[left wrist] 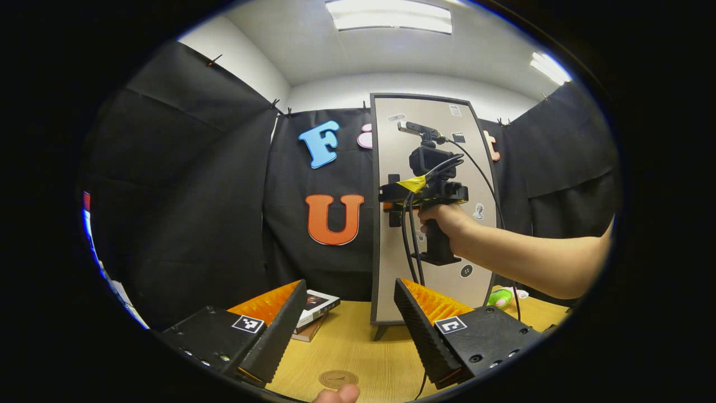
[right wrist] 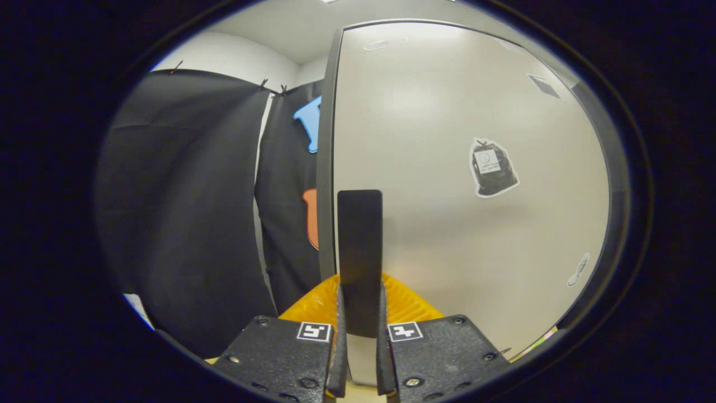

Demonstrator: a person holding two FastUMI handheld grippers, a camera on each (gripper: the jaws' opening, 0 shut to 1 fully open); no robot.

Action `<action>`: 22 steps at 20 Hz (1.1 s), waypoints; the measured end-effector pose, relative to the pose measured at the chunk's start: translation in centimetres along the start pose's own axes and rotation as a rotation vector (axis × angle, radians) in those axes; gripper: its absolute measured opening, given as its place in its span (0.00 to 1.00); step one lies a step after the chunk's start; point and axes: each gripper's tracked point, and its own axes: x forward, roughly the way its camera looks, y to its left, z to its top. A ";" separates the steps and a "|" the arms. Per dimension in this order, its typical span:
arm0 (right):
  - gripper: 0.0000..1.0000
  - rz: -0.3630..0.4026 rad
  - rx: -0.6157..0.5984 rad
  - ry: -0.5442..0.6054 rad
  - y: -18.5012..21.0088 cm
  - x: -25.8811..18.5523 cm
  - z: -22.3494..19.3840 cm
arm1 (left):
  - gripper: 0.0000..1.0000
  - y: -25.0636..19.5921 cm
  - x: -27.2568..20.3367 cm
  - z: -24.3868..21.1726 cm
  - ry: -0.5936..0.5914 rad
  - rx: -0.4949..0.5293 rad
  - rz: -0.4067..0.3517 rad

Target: Open the cabinet door with the right hand, grasp the bottle in the cabinet with the left hand and place it on the coaster, then close the cabinet door with the right hand.

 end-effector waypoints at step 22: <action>0.21 0.166 0.004 -0.025 0.0 -11.5 0.0 | 0.95 -0.9 -0.9 0.5 -0.016 -0.009 -0.018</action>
